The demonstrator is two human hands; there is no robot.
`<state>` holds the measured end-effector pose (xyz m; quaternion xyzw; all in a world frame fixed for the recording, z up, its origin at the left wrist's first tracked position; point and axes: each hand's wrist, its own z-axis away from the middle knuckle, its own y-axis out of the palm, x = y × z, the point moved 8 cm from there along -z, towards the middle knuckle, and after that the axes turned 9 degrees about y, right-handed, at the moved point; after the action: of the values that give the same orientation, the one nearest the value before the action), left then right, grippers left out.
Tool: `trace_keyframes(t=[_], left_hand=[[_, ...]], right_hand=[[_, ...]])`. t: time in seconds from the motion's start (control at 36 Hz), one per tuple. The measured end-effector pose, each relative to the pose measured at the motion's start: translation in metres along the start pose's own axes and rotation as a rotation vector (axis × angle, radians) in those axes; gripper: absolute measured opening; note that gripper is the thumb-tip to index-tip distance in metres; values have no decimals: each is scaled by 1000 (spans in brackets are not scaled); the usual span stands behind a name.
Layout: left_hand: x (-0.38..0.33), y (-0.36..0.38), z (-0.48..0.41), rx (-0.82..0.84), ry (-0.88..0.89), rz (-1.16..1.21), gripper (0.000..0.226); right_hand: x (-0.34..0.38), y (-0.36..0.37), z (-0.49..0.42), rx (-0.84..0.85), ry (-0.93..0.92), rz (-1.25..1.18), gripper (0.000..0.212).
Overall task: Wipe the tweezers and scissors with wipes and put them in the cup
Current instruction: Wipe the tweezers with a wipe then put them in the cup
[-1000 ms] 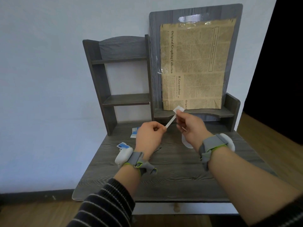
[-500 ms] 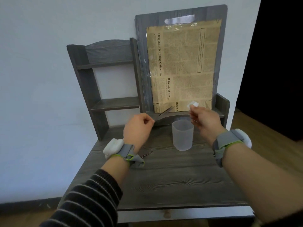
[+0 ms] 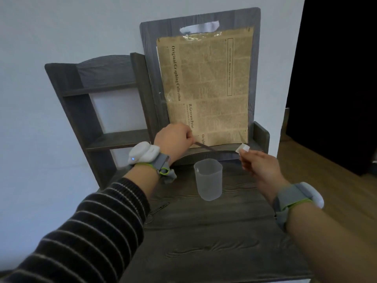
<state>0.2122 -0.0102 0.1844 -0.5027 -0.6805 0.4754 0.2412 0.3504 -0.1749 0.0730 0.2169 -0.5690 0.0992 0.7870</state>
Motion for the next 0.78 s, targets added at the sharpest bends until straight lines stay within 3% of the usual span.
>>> trace_keyframes(t=[0.47,0.78], left_hand=[[2,4,-26,2,-14,34,17],[-2,52,-23,189,110,-133,15]], right_hand=[[-14,-8,-26,20,39,66,26],[-23,4,-28,33,46,81,20]])
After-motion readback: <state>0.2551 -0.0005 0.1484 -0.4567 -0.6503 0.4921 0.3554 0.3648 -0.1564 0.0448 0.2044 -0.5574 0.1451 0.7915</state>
